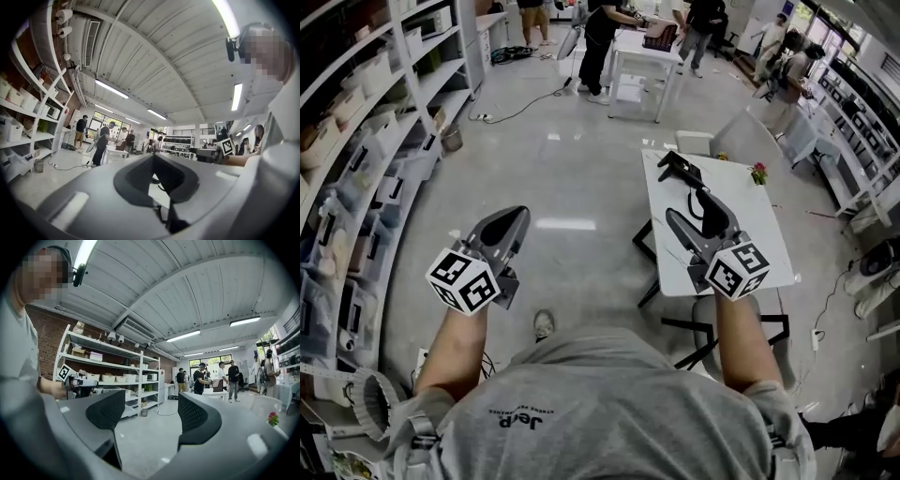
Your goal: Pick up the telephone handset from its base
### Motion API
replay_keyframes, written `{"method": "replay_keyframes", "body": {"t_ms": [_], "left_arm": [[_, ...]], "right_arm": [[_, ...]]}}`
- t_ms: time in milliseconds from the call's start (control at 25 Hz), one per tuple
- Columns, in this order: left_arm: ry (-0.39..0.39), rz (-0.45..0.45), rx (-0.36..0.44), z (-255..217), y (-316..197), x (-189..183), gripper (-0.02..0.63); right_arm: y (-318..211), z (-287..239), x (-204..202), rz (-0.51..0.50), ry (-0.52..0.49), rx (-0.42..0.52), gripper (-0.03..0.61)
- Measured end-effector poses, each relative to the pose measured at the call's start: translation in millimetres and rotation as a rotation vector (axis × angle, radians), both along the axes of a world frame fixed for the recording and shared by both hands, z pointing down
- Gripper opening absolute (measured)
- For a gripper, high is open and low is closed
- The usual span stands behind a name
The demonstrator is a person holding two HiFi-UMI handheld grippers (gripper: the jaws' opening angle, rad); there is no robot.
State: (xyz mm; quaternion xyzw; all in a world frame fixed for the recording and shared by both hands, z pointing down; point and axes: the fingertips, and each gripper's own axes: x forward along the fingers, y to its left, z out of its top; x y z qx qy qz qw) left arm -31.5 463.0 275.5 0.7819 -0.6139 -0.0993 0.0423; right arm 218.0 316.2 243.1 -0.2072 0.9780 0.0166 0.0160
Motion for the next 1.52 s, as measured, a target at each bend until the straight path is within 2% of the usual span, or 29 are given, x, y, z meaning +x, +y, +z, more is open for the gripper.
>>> {"method": "replay_keyframes", "body": {"t_ms": [320, 480, 640, 920, 1080, 1240, 1360, 1520], "left_arm": [[-0.043, 0.095, -0.003, -10.6, -103.9, -142.7, 0.058], [-0.039, 0.12, -0.013, -13.4, -144.5, -201.6, 0.058], [-0.028, 0.132, -0.023, -10.9, -185.0, -242.8, 0.058], [-0.008, 0.113, -0.036, -2.5, -253.4, -272.2, 0.058], [-0.018, 0.09, -0.052, 1.3, -305.8, -265.6, 0.058], [-0.04, 0.026, -0.049, 3.7, -367.7, -266.2, 0.058], [-0.02, -0.033, -0.058, 3.3, -412.7, -265.8, 0.058], [-0.029, -0.067, -0.066, 1.9, -470.2, -256.2, 0.058]], "right_arm": [[-83.5, -21.2, -145.4, 0.06, -0.019, 0.026, 0.33], [-125.9, -23.3, -194.7, 0.098, -0.02, 0.014, 0.33], [-166.6, -15.3, -226.4, 0.124, -0.008, -0.011, 0.33], [-240.5, -6.2, -256.6, 0.106, 0.005, -0.035, 0.33], [-299.1, -0.8, -260.5, 0.068, 0.003, -0.045, 0.33], [-371.1, 6.4, -278.7, -0.017, -0.009, -0.058, 0.33], [-419.2, 13.8, -295.1, -0.09, 0.001, -0.065, 0.33], [-474.6, 23.7, -304.4, -0.165, 0.012, -0.082, 0.33]]}}
